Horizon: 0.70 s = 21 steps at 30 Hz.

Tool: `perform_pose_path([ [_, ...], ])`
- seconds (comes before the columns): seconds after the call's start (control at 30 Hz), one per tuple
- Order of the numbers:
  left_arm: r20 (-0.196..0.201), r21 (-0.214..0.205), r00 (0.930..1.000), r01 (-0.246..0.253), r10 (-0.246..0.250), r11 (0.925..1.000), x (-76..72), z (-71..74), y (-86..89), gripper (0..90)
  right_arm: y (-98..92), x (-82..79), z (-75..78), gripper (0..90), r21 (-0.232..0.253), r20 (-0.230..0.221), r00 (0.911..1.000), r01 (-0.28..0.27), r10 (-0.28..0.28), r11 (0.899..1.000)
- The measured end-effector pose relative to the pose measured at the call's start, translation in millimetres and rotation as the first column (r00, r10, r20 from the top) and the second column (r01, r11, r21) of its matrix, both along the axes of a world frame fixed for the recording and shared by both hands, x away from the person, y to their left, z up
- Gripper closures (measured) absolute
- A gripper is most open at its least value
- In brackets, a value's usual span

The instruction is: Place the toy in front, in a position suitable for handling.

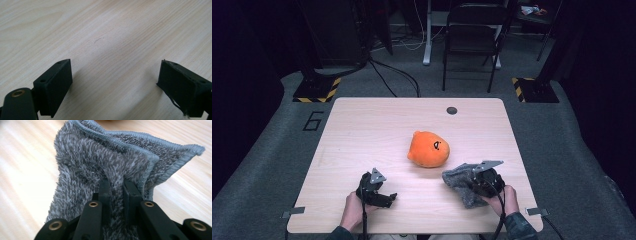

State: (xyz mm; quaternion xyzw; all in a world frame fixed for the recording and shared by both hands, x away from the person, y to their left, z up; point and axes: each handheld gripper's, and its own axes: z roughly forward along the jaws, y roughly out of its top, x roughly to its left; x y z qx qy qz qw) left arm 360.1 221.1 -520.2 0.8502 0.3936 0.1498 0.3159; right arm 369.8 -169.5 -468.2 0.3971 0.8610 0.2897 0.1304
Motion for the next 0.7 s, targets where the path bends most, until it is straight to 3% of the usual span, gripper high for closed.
perform_pose_path([
  [0.33, 0.009, -0.005, 1.0000, 0.002, -0.002, 1.0000, -0.4, -0.9, 0.4, 11.7, -21.3, 13.8, 2.4, 78.7, 0.030, 0.017, 0.9931, 0.116, -0.116, 0.993],
  [0.7, 0.020, -0.004, 0.9998, 0.000, 0.000, 1.0000, -1.4, -1.6, 1.0, 11.6, -39.5, 29.9, 4.1, 77.7, 0.026, 0.048, 0.9800, 0.192, -0.193, 0.981],
])
